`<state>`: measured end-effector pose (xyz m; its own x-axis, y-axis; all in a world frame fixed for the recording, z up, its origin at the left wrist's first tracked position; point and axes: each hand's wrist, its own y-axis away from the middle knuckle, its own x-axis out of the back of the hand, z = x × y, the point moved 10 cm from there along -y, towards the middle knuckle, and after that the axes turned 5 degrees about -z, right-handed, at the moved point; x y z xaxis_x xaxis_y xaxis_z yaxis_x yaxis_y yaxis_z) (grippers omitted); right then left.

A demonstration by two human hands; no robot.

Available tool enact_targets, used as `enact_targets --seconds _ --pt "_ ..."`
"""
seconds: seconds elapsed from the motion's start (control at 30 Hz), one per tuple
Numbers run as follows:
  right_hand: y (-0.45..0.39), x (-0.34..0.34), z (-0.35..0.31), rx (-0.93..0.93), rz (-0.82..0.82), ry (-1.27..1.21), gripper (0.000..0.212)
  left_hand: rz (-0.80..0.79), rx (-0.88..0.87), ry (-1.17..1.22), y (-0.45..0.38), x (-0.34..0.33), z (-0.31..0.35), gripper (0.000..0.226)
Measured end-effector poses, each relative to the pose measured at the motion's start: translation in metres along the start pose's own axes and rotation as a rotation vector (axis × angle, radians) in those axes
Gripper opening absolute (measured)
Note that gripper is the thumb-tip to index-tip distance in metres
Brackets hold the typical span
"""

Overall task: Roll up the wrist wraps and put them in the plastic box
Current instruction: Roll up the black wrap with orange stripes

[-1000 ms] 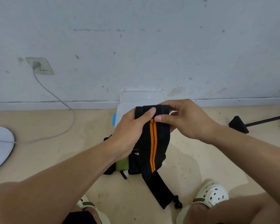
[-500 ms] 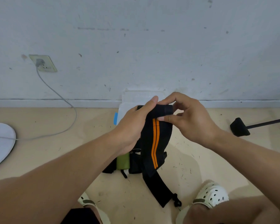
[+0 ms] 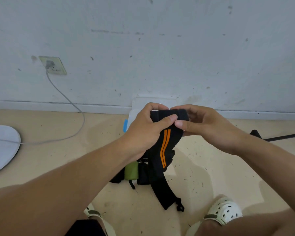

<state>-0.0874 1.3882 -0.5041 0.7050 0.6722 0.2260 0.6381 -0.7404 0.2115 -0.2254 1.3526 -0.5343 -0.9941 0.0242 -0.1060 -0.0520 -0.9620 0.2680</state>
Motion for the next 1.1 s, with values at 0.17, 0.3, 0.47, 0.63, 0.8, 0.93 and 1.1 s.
enact_targets --seconds 0.17,0.3,0.47,0.63,0.8,0.93,1.1 --pt "0.0 0.0 0.008 -0.03 0.061 0.019 0.059 -0.015 0.014 0.036 0.002 -0.001 -0.006 0.028" --pt "0.006 -0.006 0.009 -0.001 0.201 0.131 0.064 0.033 0.019 0.189 0.005 0.0 -0.008 0.031" --pt "0.011 -0.019 0.002 0.003 0.156 0.367 0.021 0.045 0.03 0.066 0.005 0.001 -0.011 0.028" --pt "0.012 -0.005 0.01 -0.028 0.171 0.115 0.026 -0.008 0.025 0.006 0.004 -0.003 -0.003 0.03" --pt "0.014 0.011 -0.008 0.064 0.214 0.084 0.029 -0.007 0.03 -0.034 0.001 -0.008 -0.002 0.054" --pt "0.018 0.013 -0.022 0.171 0.229 0.173 0.03 -0.165 0.122 -0.036 0.005 -0.028 -0.009 0.058" --pt "0.021 0.015 -0.017 0.181 0.245 0.178 0.033 -0.19 0.159 0.095 0.006 -0.028 -0.013 0.049"
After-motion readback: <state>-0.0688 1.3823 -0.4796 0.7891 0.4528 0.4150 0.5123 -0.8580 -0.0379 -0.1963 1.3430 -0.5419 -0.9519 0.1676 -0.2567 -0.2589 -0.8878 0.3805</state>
